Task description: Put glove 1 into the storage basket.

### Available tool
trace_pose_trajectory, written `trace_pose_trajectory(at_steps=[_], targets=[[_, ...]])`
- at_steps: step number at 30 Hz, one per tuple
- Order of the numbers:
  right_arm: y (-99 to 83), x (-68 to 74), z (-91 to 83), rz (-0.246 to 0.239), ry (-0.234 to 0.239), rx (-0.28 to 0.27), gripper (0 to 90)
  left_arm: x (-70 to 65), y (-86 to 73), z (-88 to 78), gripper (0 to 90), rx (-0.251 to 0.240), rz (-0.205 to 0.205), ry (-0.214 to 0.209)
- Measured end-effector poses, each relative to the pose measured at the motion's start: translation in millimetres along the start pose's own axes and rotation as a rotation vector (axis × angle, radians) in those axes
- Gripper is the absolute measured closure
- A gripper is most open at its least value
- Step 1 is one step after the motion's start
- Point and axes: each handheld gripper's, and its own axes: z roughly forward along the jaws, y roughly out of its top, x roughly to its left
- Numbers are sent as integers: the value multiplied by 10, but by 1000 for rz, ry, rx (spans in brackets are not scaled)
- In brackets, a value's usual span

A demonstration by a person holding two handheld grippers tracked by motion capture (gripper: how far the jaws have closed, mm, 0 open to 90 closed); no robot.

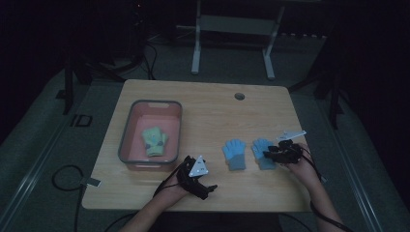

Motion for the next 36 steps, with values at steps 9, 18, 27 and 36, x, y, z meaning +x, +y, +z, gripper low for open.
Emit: trace_pose_trajectory(at_steps=[9, 18, 27, 36], targets=[[-87, 69, 66, 11, -51, -13, 757, 8, -3, -2, 27, 4, 0, -1], [-40, 156, 28, 115, -97, -21, 835, 15, -4, -5, 27, 3, -2, -1], [297, 321, -331, 116, -112, -108, 836, 21, -4, -5, 27, 2, 0, -2], [652, 662, -514, 82, -78, -163, 836, 21, -1, -4, 27, 1, 3, -1]])
